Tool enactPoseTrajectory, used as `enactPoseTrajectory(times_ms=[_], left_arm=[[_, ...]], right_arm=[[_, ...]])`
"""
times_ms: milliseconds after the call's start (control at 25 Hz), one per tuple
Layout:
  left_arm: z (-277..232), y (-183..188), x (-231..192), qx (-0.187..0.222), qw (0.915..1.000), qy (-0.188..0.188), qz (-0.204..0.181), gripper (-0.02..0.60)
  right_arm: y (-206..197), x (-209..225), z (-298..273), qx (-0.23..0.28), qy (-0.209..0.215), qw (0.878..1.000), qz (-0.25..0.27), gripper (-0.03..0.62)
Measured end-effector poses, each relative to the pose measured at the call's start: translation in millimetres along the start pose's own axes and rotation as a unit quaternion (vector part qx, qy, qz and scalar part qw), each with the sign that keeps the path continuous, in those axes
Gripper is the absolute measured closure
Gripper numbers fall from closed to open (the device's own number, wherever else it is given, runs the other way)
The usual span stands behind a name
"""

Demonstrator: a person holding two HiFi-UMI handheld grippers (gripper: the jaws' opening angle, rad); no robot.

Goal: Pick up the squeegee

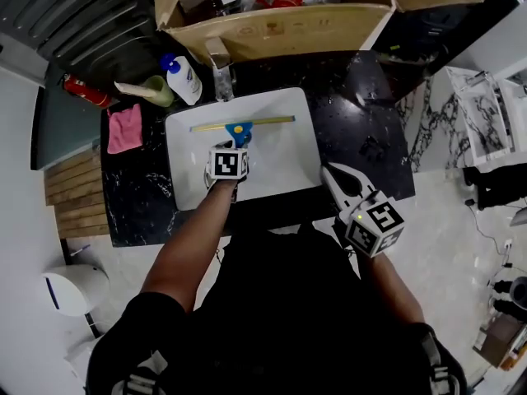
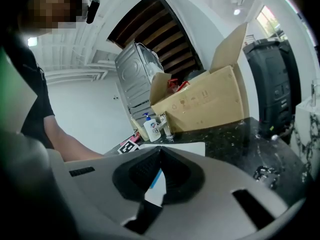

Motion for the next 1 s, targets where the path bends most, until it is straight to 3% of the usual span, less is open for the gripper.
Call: enactPoseTrajectory(times_ms=[680, 800, 1000], left_arm=[[-51, -13, -14, -0.07, 0.9926, -0.007, 0.099, 0.374], [-54, -14, -17, -0.073, 0.9876, -0.022, 0.138, 0.443], [-45, -13, -17, -0.072, 0.985, -0.035, 0.153, 0.445]], right_arm=[[-12, 3, 24, 0.004, -0.052, 0.999, -0.008, 0.585], [-12, 2, 26, 0.002, -0.058, 0.998, -0.008, 0.585], [-12, 0, 28, 0.0, -0.061, 0.998, -0.009, 0.585]])
Point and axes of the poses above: the fingertips, and each gripper's own axes: z backward along the fingers, x to its right, y out of its top, the point moved 8 cm from there along z, backward along the fingers, and after that the axes turned 6 degrees about z, right-handed, at the moved point
